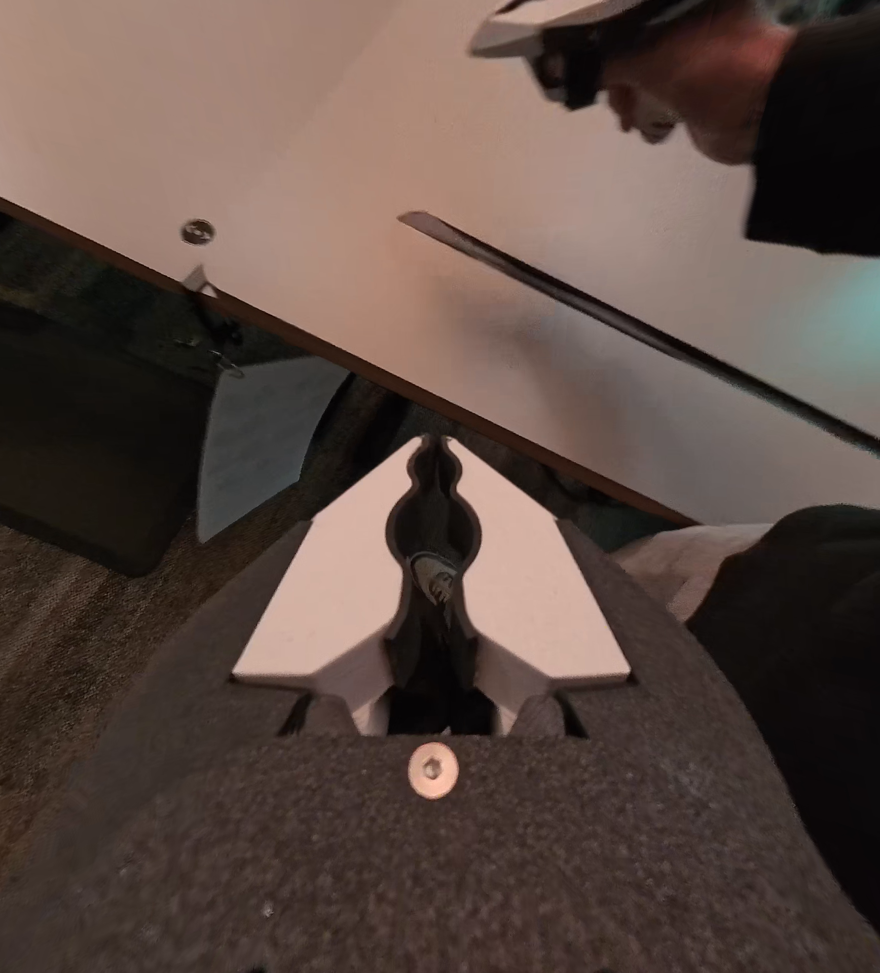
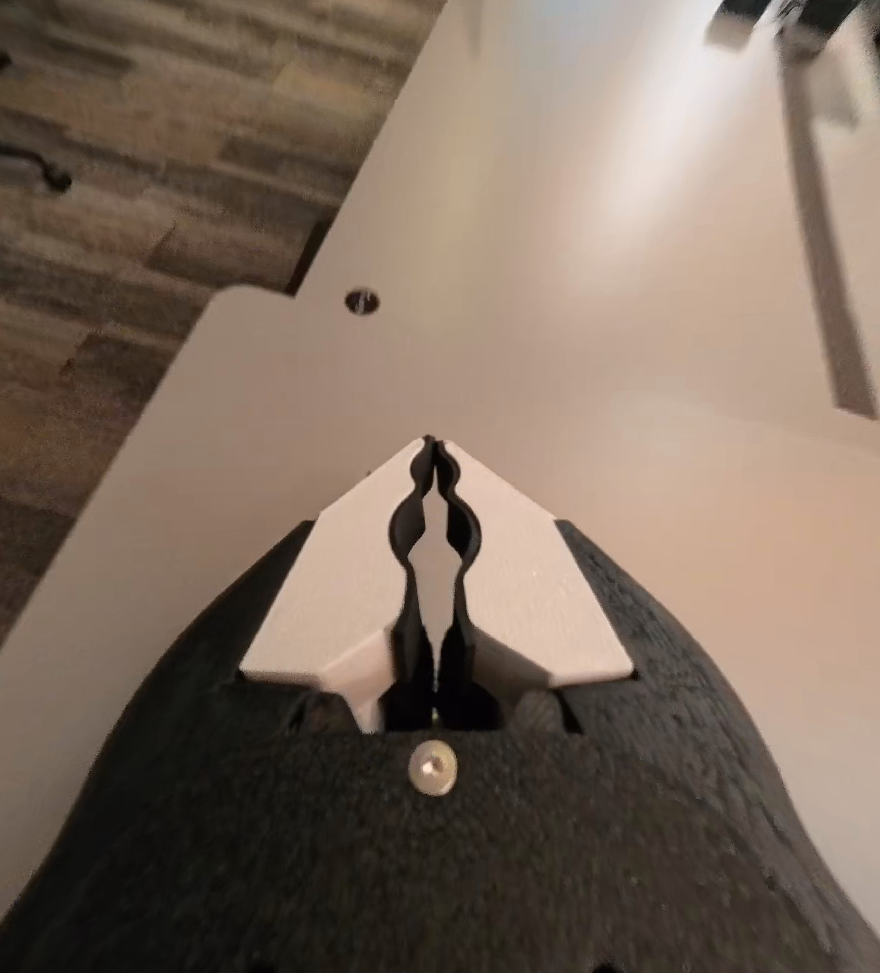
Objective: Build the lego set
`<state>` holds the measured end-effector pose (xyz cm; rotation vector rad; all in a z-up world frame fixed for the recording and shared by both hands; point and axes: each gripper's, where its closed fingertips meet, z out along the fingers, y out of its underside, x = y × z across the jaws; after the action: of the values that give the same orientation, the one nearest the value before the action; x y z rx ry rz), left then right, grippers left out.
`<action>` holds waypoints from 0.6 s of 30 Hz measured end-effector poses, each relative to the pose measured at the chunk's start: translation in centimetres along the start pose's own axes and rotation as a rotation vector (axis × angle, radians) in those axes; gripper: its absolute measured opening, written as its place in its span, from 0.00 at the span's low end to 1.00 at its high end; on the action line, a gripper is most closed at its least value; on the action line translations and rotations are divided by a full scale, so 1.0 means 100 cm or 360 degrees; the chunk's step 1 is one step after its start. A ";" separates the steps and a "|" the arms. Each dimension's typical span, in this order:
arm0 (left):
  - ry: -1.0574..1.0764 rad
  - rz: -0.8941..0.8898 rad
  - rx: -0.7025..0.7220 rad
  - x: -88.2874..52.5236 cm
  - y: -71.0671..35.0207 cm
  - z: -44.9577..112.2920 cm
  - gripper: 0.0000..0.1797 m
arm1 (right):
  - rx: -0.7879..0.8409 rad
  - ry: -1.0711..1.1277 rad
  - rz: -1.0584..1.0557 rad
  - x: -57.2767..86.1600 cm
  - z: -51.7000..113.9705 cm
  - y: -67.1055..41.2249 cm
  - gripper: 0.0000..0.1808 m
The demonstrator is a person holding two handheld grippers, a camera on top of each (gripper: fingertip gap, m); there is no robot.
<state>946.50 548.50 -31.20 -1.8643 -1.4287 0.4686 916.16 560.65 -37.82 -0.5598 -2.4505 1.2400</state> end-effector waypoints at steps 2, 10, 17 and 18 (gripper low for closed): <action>-0.0044 -0.0067 0.0042 -0.013 -0.011 -0.011 0.00 | 0.0095 -0.0003 0.0077 -0.009 -0.038 -0.025 0.00; -0.0232 -0.0241 0.0194 -0.072 -0.059 -0.056 0.00 | 0.0026 -0.0302 0.0327 -0.088 -0.104 -0.035 0.25; -0.0340 -0.0427 0.0309 -0.113 -0.078 -0.084 0.01 | 0.0016 -0.0417 0.0246 -0.120 -0.105 -0.052 0.25; -0.0361 -0.0438 0.0306 -0.117 -0.076 -0.088 0.01 | 0.0004 -0.0450 0.0227 -0.126 -0.102 -0.057 0.25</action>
<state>943.57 535.55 -21.36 -1.4715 -1.6958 0.6698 930.68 558.42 -28.92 -0.6036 -2.6779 1.4676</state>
